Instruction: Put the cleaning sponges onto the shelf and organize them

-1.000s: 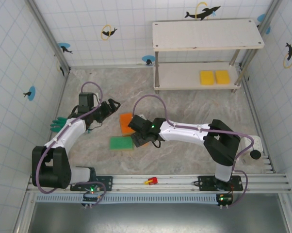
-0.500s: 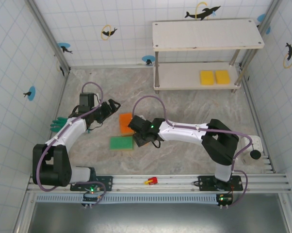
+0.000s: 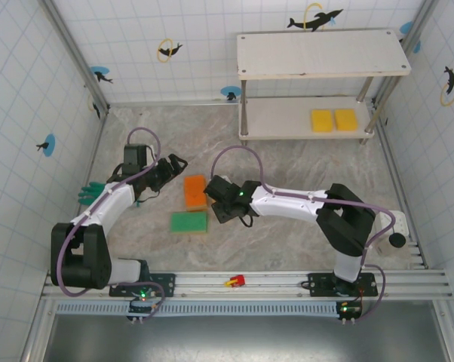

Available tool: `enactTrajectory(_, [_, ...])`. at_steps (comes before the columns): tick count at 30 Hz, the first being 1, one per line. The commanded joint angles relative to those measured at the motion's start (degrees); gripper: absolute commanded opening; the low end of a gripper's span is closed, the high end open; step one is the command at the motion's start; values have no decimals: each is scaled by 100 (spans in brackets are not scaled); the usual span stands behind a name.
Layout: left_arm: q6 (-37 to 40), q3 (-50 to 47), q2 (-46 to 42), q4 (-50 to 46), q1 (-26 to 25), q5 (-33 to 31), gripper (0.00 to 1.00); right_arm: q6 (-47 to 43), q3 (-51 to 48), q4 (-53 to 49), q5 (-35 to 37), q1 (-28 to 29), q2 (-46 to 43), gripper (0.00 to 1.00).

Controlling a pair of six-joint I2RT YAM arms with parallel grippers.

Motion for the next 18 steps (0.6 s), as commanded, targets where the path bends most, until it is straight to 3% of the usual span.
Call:
enactTrajectory(1, [59, 49, 81, 65, -11, 15, 97, -7, -119, 49, 26, -45, -232, 60])
enactTrajectory(18, [48, 50, 148, 129, -16, 50, 97, -175, -275, -29, 214, -255, -630, 55])
